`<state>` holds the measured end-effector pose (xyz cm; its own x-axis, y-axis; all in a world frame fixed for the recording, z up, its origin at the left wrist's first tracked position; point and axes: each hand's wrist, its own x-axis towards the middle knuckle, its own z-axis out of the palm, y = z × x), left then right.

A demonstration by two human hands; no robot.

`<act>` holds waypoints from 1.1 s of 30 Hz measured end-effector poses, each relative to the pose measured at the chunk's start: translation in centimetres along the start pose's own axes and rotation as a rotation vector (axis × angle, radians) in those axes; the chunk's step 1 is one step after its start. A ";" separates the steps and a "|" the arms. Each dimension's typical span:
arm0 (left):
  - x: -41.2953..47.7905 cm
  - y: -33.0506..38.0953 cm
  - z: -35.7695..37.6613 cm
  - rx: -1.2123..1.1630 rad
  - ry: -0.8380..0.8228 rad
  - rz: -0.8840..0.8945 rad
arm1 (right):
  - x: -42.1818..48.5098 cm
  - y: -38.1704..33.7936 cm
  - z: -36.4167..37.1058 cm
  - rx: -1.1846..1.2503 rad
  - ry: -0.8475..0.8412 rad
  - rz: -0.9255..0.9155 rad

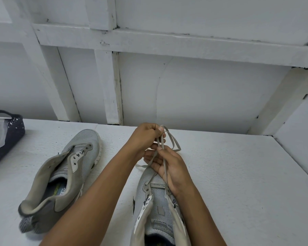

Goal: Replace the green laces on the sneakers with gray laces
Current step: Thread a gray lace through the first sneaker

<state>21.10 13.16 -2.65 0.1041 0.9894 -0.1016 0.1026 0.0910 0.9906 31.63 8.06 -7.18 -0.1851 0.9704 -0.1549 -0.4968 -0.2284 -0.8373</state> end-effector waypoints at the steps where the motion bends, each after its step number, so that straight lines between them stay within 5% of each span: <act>1: 0.0 0.1 0.0 0.004 0.005 0.005 | 0.0 0.0 0.0 -0.003 0.006 -0.006; 7: -0.7 0.6 -0.6 0.079 -0.081 0.015 | -0.3 0.0 0.1 0.024 -0.005 -0.022; 18: -2.7 0.2 -3.6 -0.122 0.101 -0.078 | -1.3 -3.4 -1.6 -0.199 0.143 -0.071; 20: -2.9 -0.1 -4.4 0.014 0.087 -0.092 | -1.6 -4.3 -2.7 -0.267 0.201 -0.034; 26: -4.1 -0.1 -5.0 1.079 -0.107 -0.100 | -3.0 -5.7 -4.6 -0.722 0.082 0.128; 33: -6.2 0.6 -2.6 1.090 -0.295 0.088 | -4.1 -6.4 -4.8 -1.118 -0.272 0.249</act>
<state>17.92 7.39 -1.16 0.3685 0.9087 -0.1962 0.8757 -0.2684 0.4014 39.65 5.91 -3.68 -0.4142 0.8290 -0.3757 0.5732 -0.0830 -0.8152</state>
